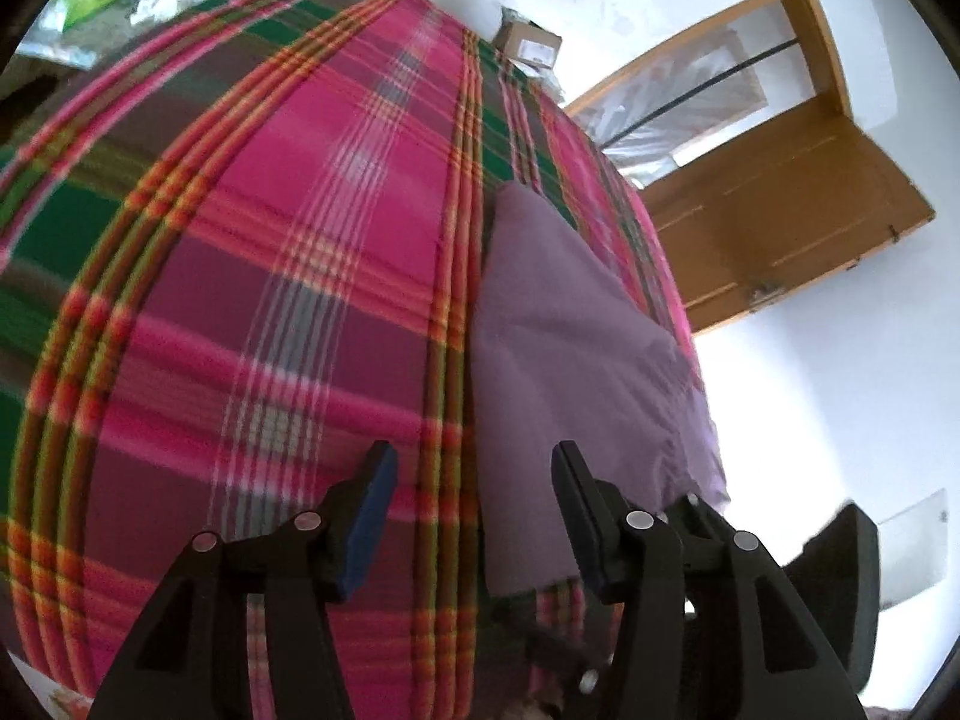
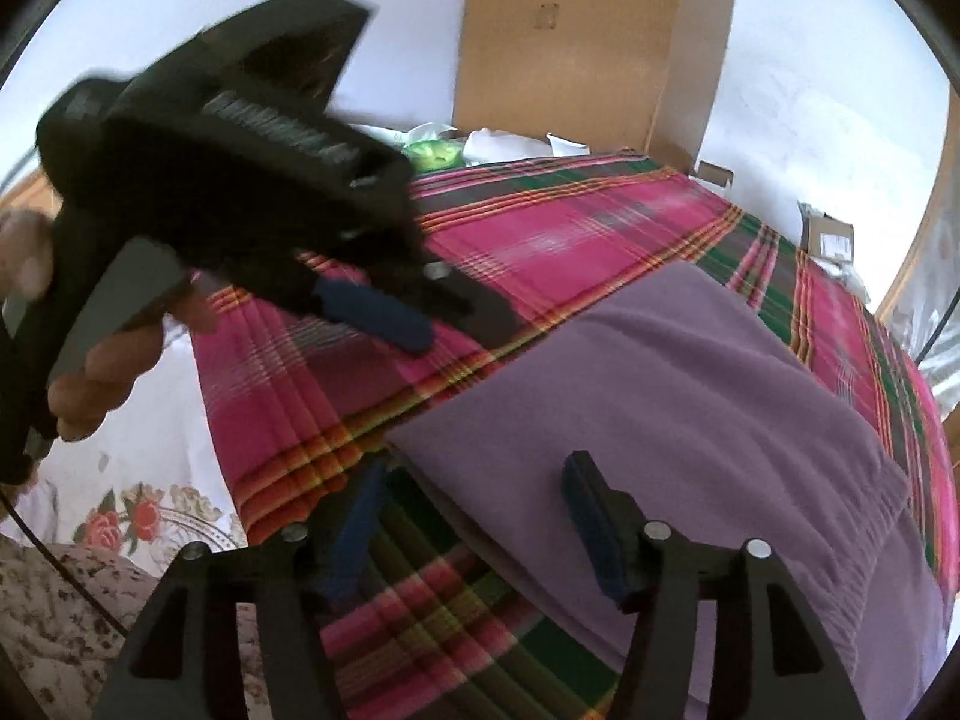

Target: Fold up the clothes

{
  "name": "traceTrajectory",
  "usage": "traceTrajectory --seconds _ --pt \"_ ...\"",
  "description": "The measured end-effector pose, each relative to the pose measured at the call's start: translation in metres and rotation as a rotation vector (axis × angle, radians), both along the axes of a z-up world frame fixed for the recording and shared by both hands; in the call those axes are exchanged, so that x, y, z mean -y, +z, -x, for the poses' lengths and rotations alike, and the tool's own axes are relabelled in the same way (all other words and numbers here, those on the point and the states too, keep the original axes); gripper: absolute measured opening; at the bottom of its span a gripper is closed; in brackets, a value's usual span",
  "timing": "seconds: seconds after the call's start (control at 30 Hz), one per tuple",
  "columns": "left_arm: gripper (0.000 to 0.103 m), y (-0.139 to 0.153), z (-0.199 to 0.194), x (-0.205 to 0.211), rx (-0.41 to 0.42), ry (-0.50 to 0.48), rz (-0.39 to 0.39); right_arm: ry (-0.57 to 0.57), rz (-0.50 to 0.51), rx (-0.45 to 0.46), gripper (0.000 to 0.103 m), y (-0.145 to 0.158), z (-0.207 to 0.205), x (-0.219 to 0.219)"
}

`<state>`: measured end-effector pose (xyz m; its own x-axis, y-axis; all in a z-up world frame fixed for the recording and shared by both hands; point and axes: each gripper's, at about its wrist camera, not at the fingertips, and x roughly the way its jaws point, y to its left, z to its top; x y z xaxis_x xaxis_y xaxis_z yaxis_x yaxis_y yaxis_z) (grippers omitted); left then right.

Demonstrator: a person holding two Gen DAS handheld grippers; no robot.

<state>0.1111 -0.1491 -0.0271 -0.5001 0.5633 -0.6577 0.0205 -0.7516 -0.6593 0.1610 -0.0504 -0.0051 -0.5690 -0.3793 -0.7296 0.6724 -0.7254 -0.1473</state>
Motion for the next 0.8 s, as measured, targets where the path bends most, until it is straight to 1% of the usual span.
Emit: traceTrajectory --seconds 0.03,0.1,0.23,0.37,0.43,0.47,0.53,0.57,0.6,0.63,0.73,0.8 --pt "0.065 0.002 0.005 -0.007 -0.005 -0.004 0.009 -0.003 -0.01 -0.016 0.063 -0.001 -0.002 0.002" --pt "0.069 0.004 0.013 -0.016 -0.003 -0.013 0.016 -0.019 -0.011 -0.023 0.063 -0.001 -0.001 0.0" --pt "0.069 0.005 0.029 -0.023 0.001 -0.032 0.03 -0.065 0.018 -0.008 0.063 -0.002 0.003 -0.004" --pt "0.069 0.005 0.045 -0.029 0.001 -0.042 0.047 -0.077 0.002 -0.021 0.063 -0.002 0.0 -0.003" --pt "0.069 0.006 0.054 -0.033 -0.003 -0.048 0.058 -0.08 0.001 -0.023 0.061 -0.002 -0.002 -0.003" --pt "0.069 0.005 0.058 -0.034 -0.004 -0.049 0.059 -0.085 0.0 -0.024 0.058 -0.002 -0.002 -0.003" --pt "0.069 0.004 0.063 -0.035 -0.005 -0.043 0.053 -0.105 -0.016 -0.038 0.041 -0.002 -0.002 -0.004" --pt "0.069 0.004 0.064 -0.035 -0.004 -0.042 0.052 -0.112 -0.017 -0.04 0.037 -0.001 -0.002 -0.006" --pt "0.069 0.003 0.069 -0.038 -0.004 -0.042 0.052 -0.118 -0.014 -0.041 0.03 -0.001 -0.002 -0.008" --pt "0.069 0.003 0.075 -0.042 -0.003 -0.045 0.049 -0.123 -0.012 -0.041 0.026 0.0 -0.002 -0.009" --pt "0.069 0.003 0.082 -0.043 0.011 -0.045 0.036 -0.133 0.008 -0.043 0.02 0.003 -0.004 -0.015" --pt "0.069 0.003 0.086 -0.047 0.021 -0.047 0.036 -0.133 0.037 -0.049 0.019 0.008 -0.007 -0.02"
